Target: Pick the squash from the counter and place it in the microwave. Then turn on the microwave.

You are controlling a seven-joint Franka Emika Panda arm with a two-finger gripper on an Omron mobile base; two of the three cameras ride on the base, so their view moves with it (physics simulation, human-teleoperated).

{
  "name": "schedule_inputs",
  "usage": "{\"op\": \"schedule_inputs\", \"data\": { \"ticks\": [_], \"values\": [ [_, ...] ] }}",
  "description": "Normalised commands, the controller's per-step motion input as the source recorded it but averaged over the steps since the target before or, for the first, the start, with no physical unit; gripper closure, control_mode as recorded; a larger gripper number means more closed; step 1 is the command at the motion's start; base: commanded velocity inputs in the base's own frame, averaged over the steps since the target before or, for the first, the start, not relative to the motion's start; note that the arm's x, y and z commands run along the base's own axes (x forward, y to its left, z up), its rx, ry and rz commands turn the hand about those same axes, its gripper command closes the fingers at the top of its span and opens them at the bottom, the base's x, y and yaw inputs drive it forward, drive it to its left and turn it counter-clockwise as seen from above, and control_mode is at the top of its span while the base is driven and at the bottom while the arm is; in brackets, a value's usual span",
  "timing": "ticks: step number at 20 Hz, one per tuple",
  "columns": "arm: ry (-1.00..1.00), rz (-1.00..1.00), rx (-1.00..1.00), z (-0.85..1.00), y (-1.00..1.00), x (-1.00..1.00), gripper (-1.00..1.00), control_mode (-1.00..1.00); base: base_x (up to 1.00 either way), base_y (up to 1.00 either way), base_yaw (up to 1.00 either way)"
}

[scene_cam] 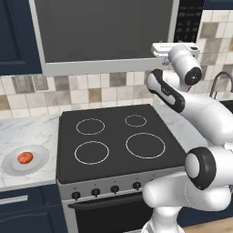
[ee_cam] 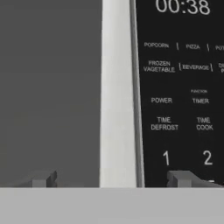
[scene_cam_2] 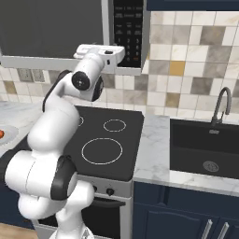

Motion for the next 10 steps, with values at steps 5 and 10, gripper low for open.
{"op": "schedule_inputs", "data": {
  "ticks": [5, 10],
  "values": [
    [0.01, 0.0, 0.0, 0.0, -0.05, 0.18, -1.0, -1.0, 0.0, 0.0, 0.0],
    [0.0, 0.0, 0.0, 0.0, 0.0, 0.03, -1.0, -1.0, 0.0, 0.0, 0.0]
  ]
}}
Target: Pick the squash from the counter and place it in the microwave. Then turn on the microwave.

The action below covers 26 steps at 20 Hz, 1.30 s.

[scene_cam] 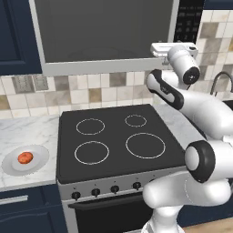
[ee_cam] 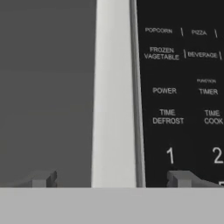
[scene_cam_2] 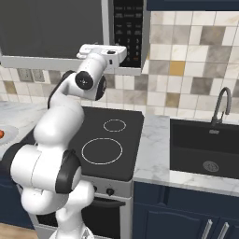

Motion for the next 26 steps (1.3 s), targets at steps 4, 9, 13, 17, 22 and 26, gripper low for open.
{"op": "schedule_inputs", "data": {
  "ticks": [4, 9, 13, 17, 22, 26],
  "values": [
    [0.0, 0.0, 0.0, 0.0, 0.0, 0.0, 1.0, -1.0, 0.0, 0.0, 0.0],
    [0.0, 0.0, 0.0, 0.0, 0.0, 0.0, 1.0, -1.0, 0.0, 0.0, 0.0],
    [0.0, 0.0, 0.0, 0.0, 0.0, 0.0, 1.0, -1.0, 0.0, 0.0, 0.0],
    [0.0, 0.0, 0.0, 0.0, 0.0, -0.31, 1.0, -1.0, 0.0, 0.0, 0.0],
    [0.0, 0.0, 0.0, 0.0, 0.11, -0.56, 1.0, -1.0, 0.0, 0.0, 0.0],
    [0.0, 0.0, 0.0, 0.0, 0.19, -0.61, 1.0, -1.0, 0.0, 0.0, 0.0]
  ]
}}
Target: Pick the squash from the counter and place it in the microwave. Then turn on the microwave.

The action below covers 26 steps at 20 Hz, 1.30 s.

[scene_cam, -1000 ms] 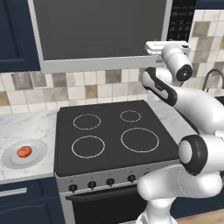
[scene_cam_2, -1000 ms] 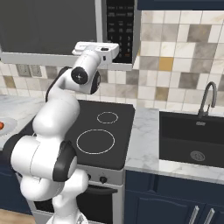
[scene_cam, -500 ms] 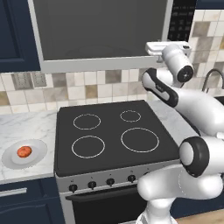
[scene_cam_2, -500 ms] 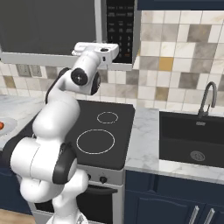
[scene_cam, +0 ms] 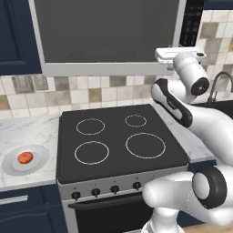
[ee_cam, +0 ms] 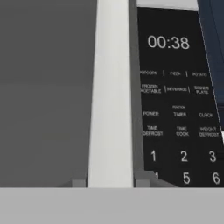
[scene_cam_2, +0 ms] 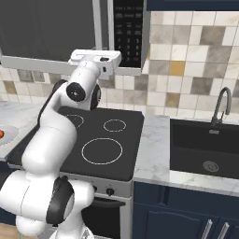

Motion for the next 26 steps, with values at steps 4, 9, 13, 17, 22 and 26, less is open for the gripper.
{"op": "schedule_inputs", "data": {
  "ticks": [4, 9, 13, 17, 22, 26],
  "values": [
    [0.0, 0.0, 0.0, 0.0, 0.15, -0.62, 1.0, -1.0, 0.0, 0.0, 0.0],
    [0.0, 0.06, 0.0, 0.0, 0.24, -0.57, 1.0, -1.0, 0.0, 0.0, 0.0],
    [0.0, 0.11, 0.0, 0.0, 0.28, -0.54, 1.0, -1.0, 0.0, 0.0, 0.0],
    [0.0, 0.13, 0.0, 0.0, 0.38, -0.51, 1.0, -1.0, 0.0, 0.0, 0.0],
    [0.01, 0.14, 0.0, 0.0, 0.42, -0.54, 1.0, -1.0, 0.0, 0.0, 0.0],
    [0.04, 0.15, 0.0, 0.0, 0.46, -0.46, 1.0, -1.0, 0.0, 0.0, 0.0]
  ]
}}
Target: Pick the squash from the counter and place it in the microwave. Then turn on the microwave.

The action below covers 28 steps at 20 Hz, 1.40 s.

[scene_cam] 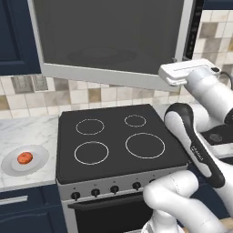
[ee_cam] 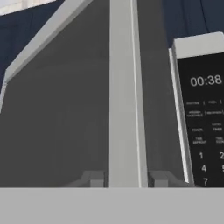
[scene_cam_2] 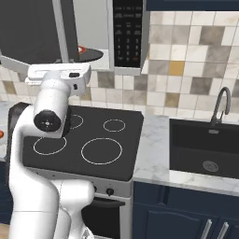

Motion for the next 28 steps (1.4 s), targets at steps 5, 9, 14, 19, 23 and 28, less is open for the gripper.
{"op": "schedule_inputs", "data": {
  "ticks": [5, 9, 14, 19, 23, 28],
  "values": [
    [0.05, 0.14, 0.0, 0.0, 0.54, -0.42, 1.0, -1.0, 0.0, 0.0, 0.0],
    [0.05, 0.14, 0.0, 0.0, 0.54, -0.44, 1.0, -1.0, 0.0, 0.0, 0.0],
    [0.05, 0.16, 0.0, 0.0, 0.48, -0.48, 1.0, -1.0, 0.0, 0.0, 0.0],
    [0.06, 0.14, 0.0, 0.0, 0.57, -0.3, 1.0, -1.0, 0.0, 0.0, 0.0],
    [0.01, 0.1, -0.02, 0.0, 0.6, -0.2, 1.0, -1.0, 0.0, 0.0, 0.0],
    [0.01, 0.07, -0.03, 0.0, 0.64, -0.15, 1.0, -1.0, 0.0, 0.0, 0.0]
  ]
}}
